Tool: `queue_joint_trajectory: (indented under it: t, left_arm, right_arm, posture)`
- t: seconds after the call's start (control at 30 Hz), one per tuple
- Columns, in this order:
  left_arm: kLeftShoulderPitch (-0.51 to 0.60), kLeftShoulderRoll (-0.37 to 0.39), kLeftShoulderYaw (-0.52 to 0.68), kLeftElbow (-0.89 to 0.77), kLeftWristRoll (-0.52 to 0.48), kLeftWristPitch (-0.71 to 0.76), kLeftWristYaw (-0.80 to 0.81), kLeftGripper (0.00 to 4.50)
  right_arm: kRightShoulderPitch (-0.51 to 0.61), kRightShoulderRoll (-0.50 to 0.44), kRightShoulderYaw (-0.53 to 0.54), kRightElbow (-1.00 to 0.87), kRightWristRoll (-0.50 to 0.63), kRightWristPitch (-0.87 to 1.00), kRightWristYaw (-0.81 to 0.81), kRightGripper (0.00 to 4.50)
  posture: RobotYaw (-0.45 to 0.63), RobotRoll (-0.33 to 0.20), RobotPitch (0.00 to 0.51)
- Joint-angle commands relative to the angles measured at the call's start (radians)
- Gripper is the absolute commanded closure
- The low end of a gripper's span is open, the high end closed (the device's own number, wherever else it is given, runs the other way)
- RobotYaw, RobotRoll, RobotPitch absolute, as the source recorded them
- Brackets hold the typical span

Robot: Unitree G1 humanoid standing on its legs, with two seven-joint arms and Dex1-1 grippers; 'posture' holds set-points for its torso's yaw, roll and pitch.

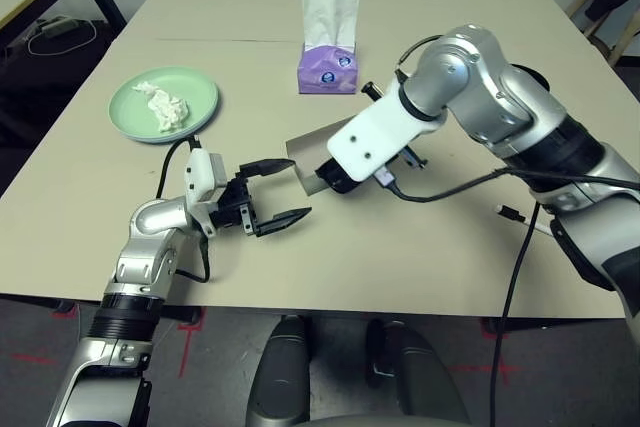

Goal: Organize and tidy the items on the table.

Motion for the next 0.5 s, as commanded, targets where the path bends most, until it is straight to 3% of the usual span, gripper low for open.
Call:
queue_joint_trajectory:
  t: [0.03,0.5]
  left_arm:
    - [0.042,0.011,0.008,-0.056,0.020,0.033,0.042,0.00]
    - [0.105,0.022,0.015,-0.171,0.012,0.101,0.107,0.00]
  right_arm:
    - [-0.031,0.045,0.020,0.083,-0.036,-0.013,-0.055,4.10]
    - [-0.049,0.129,0.048,0.330,-0.122,-0.082,-0.167,4.10]
  posture:
    - [0.26,0.000,0.143]
    - [0.31,0.000,0.153]
